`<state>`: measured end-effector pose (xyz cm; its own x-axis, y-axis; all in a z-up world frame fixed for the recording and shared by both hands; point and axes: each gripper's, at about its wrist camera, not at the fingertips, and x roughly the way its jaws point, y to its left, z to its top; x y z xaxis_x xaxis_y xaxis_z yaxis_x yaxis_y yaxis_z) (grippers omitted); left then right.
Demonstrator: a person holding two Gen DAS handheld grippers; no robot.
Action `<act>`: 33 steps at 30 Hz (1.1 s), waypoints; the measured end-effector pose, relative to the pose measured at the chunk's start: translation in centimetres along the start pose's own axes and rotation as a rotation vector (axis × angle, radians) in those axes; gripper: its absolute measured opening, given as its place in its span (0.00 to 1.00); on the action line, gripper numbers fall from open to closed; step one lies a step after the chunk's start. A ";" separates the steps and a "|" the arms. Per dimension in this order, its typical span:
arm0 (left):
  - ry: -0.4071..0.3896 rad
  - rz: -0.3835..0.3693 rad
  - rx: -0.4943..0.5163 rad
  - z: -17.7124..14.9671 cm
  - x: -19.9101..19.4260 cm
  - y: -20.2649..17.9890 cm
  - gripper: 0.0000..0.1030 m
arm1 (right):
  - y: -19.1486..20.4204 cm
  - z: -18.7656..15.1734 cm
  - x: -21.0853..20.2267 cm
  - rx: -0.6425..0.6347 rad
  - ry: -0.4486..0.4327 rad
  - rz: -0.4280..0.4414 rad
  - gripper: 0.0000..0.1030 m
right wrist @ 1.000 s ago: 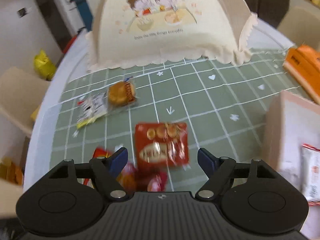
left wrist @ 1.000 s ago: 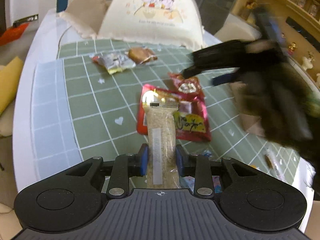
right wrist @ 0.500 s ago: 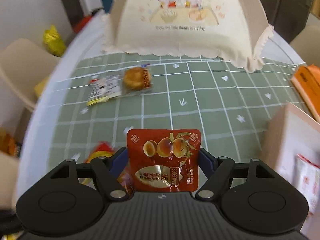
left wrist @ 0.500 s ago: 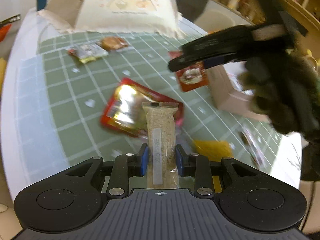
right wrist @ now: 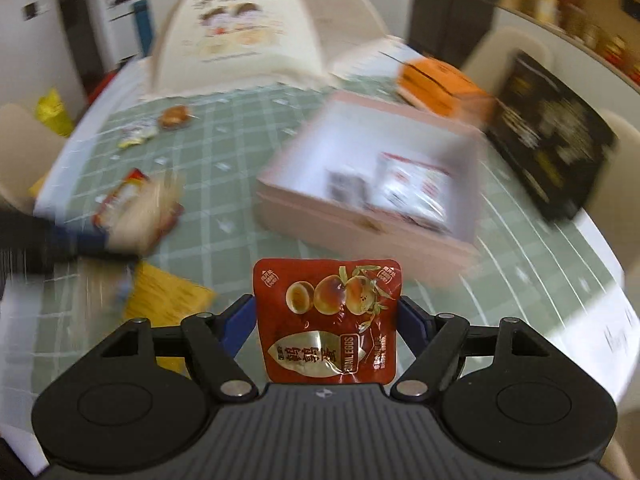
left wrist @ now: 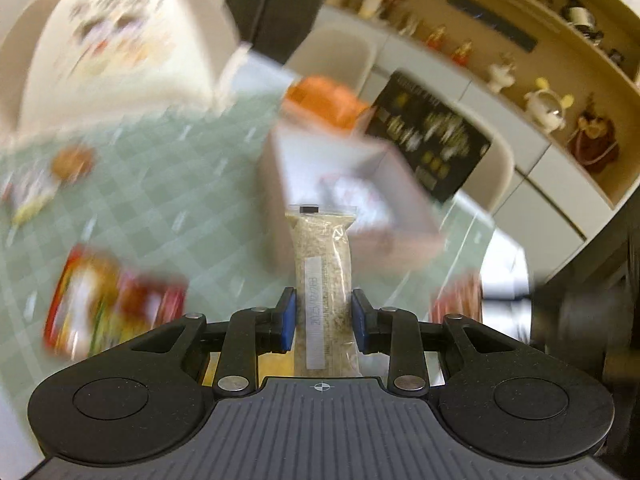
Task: Organize snacks
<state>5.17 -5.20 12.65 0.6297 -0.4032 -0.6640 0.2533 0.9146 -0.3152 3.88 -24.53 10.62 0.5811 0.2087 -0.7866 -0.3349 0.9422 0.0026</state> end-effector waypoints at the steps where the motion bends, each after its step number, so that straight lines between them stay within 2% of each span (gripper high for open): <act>1: -0.020 0.005 0.024 1.6 0.9 -0.6 0.32 | -0.6 -0.6 -0.2 0.016 0.001 -0.013 0.73; 3: -0.038 0.005 0.041 4.6 3.5 -1.5 0.32 | -1.8 -1.8 -0.5 0.048 0.001 -0.042 0.73; 7: -0.033 -0.027 -0.015 9.9 10.3 -1.2 0.32 | -3.4 -3.0 -0.9 0.075 -0.007 -0.068 0.74; 9: -0.041 -0.007 -0.027 11.6 13.2 -0.7 0.32 | -3.9 -3.0 -0.7 0.086 0.000 -0.071 0.74; 11: -0.079 0.026 -0.068 12.2 13.9 0.1 0.32 | -4.4 -2.6 -0.2 0.099 0.010 -0.077 0.74; 14: -0.121 -0.007 -0.134 11.3 12.2 1.8 0.32 | -5.2 -1.7 0.3 0.120 -0.001 -0.087 0.74; 16: -0.116 -0.001 -0.095 10.0 10.7 2.7 0.32 | -6.1 -0.6 0.5 0.139 -0.027 -0.073 0.74; 18: -0.089 0.033 -0.037 8.8 10.1 3.6 0.32 | -6.9 1.2 0.9 0.143 -0.056 -0.062 0.74; 20: -0.049 0.059 -0.020 7.6 9.5 5.2 0.32 | -7.5 4.0 1.9 0.151 -0.095 -0.053 0.74; 23: -0.010 0.106 -0.068 6.2 8.7 8.8 0.32 | -8.5 8.5 4.0 0.193 -0.160 -0.013 0.75; 26: -0.039 0.188 -0.120 5.4 6.8 13.1 0.32 | -9.0 12.8 7.5 0.218 -0.118 -0.038 0.75; 28: -0.075 0.245 -0.156 5.1 5.6 16.4 0.32 | -8.0 14.0 8.4 0.208 -0.113 -0.068 0.75; 31: -0.134 0.335 -0.224 5.5 4.0 22.1 0.32 | -4.5 15.1 8.6 0.123 -0.118 -0.024 0.75; 33: -0.161 0.365 -0.274 6.0 3.4 25.5 0.32 | -2.1 15.9 8.8 0.068 -0.113 -0.030 0.75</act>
<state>18.14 16.89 6.41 0.7522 -0.0276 -0.6583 -0.1951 0.9450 -0.2625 21.45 -20.47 13.46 0.6715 0.2045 -0.7123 -0.2672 0.9633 0.0247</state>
